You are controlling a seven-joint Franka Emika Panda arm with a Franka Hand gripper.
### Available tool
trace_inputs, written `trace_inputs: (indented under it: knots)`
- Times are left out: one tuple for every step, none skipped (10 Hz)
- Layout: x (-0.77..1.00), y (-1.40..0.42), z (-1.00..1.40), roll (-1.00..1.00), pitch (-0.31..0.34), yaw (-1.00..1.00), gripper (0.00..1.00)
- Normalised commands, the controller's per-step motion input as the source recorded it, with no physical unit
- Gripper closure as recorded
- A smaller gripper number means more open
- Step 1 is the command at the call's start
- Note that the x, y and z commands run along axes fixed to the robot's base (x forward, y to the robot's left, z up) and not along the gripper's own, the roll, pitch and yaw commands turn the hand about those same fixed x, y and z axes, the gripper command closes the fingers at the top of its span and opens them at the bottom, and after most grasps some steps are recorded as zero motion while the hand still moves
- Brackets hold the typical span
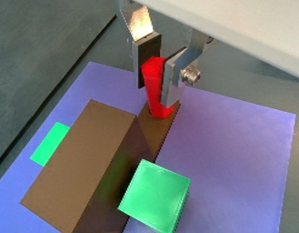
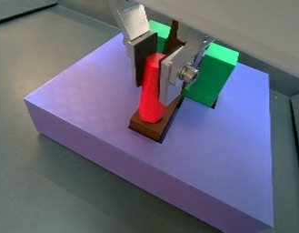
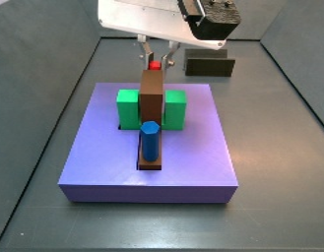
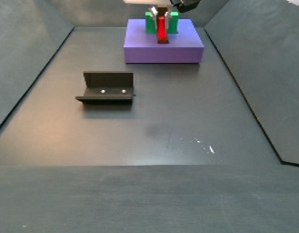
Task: Pick up the red object. Move up. Place the red object on the fixture. Regrasp the red object. Move to above the board. Insert the red object.
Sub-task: Insert the red object.
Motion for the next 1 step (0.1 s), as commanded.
trace_inputs:
  knots:
    - [0.0,0.0,0.0,0.0,0.0,0.0,1.0]
